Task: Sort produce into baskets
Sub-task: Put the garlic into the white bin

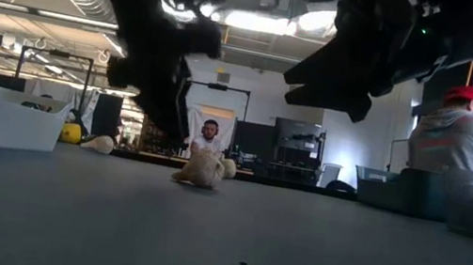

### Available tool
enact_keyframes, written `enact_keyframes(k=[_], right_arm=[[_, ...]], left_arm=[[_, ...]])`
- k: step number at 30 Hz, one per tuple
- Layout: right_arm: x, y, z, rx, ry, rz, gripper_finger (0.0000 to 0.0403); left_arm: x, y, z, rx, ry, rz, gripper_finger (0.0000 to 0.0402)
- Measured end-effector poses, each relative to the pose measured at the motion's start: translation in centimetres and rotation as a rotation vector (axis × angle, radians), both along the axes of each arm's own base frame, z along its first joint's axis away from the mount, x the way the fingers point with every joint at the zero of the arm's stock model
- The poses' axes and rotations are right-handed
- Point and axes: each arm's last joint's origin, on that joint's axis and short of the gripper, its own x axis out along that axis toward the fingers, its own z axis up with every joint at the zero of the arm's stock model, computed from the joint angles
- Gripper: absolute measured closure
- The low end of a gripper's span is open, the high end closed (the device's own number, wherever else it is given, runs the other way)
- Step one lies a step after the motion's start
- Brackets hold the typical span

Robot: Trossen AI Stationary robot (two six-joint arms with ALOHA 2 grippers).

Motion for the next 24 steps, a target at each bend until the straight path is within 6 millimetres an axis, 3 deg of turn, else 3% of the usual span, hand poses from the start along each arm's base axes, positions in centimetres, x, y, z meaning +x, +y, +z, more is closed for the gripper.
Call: enact_keyframes(k=[11,24], right_arm=[[0.5,0.1,-0.6,0.007,-0.020,-0.001,0.0201],[0.6,0.1,-0.8,0.011,-0.017,-0.003,0.0201]], left_arm=[[1.1,1.5,-2.8,-0.122,0.049,-0.059,0.0156],[1.1,3.4,-3.2,-0.202,0.059,-0.090,0.0258]])
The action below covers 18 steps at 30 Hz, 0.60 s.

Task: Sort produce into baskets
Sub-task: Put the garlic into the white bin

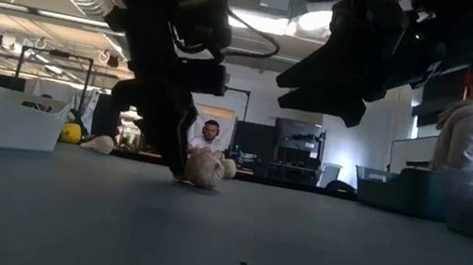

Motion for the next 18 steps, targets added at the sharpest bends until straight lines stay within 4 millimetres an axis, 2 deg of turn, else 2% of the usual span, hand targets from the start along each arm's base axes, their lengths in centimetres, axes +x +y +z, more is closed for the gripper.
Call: enact_keyframes(k=[7,18], right_arm=[[0.0,0.0,0.0,-0.003,0.000,-0.006,0.0201],[0.0,-0.1,0.0,-0.008,-0.002,-0.019,0.0201]], left_arm=[[0.5,0.2,-1.5,-0.015,0.023,-0.026,0.0290],[0.6,0.2,-0.6,-0.009,-0.035,-0.022,0.0394]])
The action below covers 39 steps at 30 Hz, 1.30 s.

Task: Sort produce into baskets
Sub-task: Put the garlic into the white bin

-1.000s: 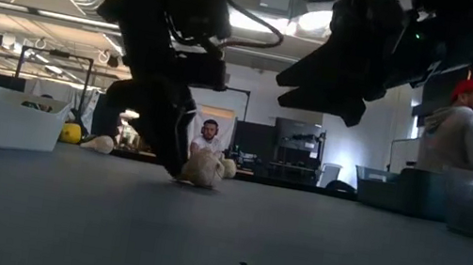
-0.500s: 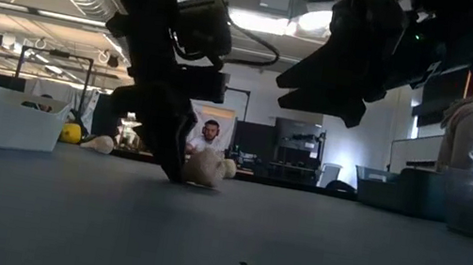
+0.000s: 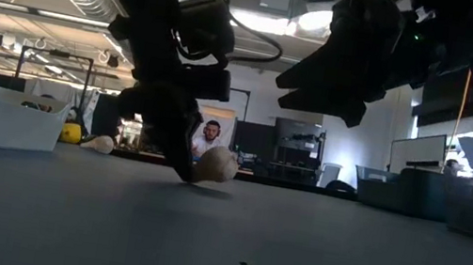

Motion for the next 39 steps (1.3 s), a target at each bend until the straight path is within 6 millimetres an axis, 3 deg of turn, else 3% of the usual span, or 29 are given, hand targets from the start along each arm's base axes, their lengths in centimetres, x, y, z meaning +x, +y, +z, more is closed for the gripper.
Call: enact_keyframes(k=[10,18,31,39], right_arm=[[0.0,0.0,0.0,-0.003,0.001,-0.006,0.0201],[0.0,0.0,0.0,-0.003,0.000,-0.006,0.0201],[0.0,0.0,0.0,-0.002,-0.005,-0.006,0.0201],[0.0,0.0,0.1,-0.002,-0.005,-0.007,0.0201]], left_arm=[[-0.4,-0.2,0.8,-0.018,0.009,0.043,0.0397],[-2.2,-1.0,4.2,-0.025,-0.001,0.080,0.0385],[-8.6,-2.2,11.3,-0.064,-0.008,0.257,0.0384],[-13.1,-2.2,13.4,-0.137,0.060,0.479,0.0381]])
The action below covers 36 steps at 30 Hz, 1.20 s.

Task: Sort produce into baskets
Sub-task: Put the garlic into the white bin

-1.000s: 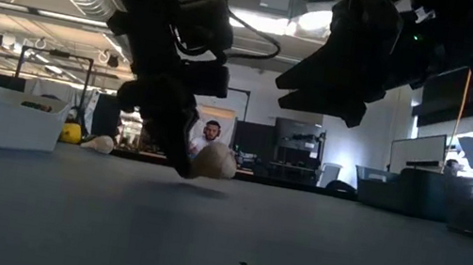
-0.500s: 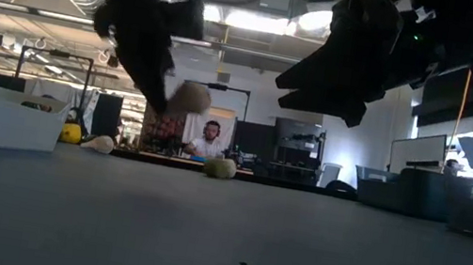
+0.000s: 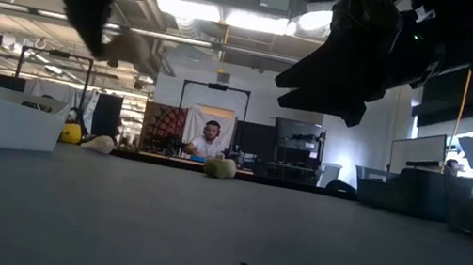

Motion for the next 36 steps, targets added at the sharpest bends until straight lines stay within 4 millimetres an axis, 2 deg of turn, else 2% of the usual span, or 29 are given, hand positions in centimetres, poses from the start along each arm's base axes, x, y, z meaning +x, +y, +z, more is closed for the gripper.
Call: enact_keyframes(k=[10,23,28,36], right_arm=[[0.0,0.0,0.0,-0.002,0.000,-0.001,0.0201],[0.0,0.0,0.0,-0.007,0.002,0.001,0.0201],[0.0,0.0,-0.1,-0.009,0.008,0.001,0.0201],[0.0,0.0,-0.1,-0.012,0.009,0.002,0.0201]], left_arm=[[-3.4,0.0,0.0,-0.073,0.200,0.254,0.0380],[-4.8,-0.1,-0.3,-0.080,0.378,0.457,0.0380],[-4.5,-0.2,-0.8,-0.068,0.440,0.480,0.0380],[-3.4,-0.8,-1.8,-0.044,0.519,0.421,0.0380]])
